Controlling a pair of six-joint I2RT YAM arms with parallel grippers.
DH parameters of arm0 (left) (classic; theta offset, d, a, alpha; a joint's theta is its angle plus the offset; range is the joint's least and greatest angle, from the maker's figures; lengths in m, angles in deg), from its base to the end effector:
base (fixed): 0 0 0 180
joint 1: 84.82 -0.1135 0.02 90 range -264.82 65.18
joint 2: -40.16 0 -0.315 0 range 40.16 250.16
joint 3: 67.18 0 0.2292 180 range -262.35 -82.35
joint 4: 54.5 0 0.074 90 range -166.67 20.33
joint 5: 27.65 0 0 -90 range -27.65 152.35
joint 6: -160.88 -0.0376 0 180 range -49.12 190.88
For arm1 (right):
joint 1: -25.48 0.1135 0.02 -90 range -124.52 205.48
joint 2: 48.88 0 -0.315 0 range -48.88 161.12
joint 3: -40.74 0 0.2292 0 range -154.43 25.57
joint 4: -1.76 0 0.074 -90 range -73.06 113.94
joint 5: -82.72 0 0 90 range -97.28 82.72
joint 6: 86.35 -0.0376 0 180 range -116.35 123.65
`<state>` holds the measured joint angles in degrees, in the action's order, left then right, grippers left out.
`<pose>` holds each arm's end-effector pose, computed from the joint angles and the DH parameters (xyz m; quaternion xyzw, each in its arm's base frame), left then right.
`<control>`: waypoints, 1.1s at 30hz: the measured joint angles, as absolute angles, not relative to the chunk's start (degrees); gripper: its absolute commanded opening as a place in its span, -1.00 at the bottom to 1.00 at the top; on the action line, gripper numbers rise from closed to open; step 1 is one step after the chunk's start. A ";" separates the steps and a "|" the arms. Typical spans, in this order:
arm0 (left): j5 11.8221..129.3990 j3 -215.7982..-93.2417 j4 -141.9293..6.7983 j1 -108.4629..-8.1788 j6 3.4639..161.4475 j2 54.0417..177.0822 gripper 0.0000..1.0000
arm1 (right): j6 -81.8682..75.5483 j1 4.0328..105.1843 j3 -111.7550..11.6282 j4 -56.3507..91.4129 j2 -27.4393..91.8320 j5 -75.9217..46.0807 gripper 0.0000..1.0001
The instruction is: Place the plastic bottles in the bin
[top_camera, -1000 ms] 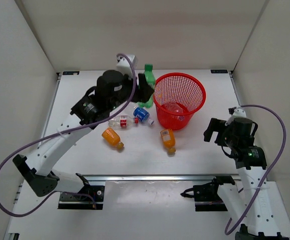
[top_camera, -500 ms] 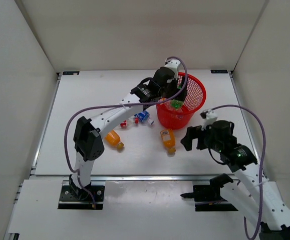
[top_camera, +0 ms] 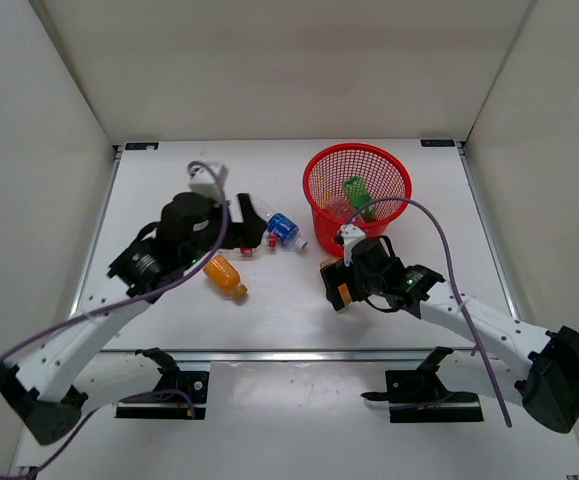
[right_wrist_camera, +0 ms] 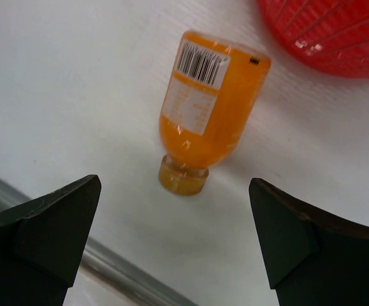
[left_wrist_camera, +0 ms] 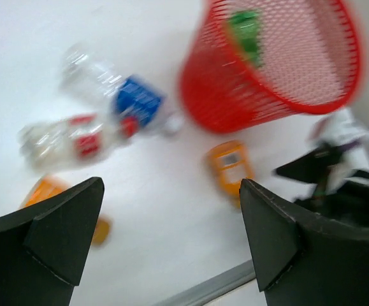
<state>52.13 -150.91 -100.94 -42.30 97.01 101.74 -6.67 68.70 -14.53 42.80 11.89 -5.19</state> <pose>0.1398 -0.1191 0.4313 0.0714 0.8351 -0.2429 0.4884 0.1256 0.1162 0.2854 -0.2565 0.8927 0.1516 0.3381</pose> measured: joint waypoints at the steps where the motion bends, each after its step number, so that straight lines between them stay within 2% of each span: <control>1: 51.24 -148.24 -102.77 -44.07 98.03 98.94 0.97 | -6.72 68.46 -14.46 41.69 12.65 -4.71 0.98; 7: 50.80 -133.18 -114.36 -56.35 104.02 86.55 0.98 | -6.61 70.21 -13.76 31.92 20.43 -1.06 0.94; 13: 50.89 -129.99 -120.32 -58.87 109.16 79.18 0.97 | -10.65 69.99 -10.70 24.16 27.23 5.30 0.73; 14: 50.91 -129.88 -120.69 -58.87 109.79 78.24 0.97 | -11.37 69.75 -9.70 23.37 27.56 6.09 0.61; 15: 50.91 -129.64 -120.87 -58.84 110.34 77.56 0.97 | -11.90 69.64 -8.95 22.96 27.80 6.72 0.34; 17: 50.95 -128.83 -121.11 -58.84 111.32 77.00 0.96 | -12.20 69.62 -7.58 21.73 27.93 7.92 0.04; 21: 51.24 -126.47 -122.25 -58.84 112.76 77.08 0.97 | -11.55 70.78 -7.25 20.33 26.31 7.70 -0.24; 25: 51.39 -125.73 -122.27 -58.91 114.03 77.15 0.97 | -9.12 74.91 -11.01 23.55 20.70 4.58 -0.23; 29: 51.67 -124.55 -121.24 -59.28 114.88 77.61 0.98 | -5.03 77.84 -22.11 25.49 15.60 0.71 -0.24; 33: 52.33 -122.25 -120.17 -59.61 115.32 78.90 0.98 | -0.90 72.79 -33.80 23.07 13.18 -3.05 -0.25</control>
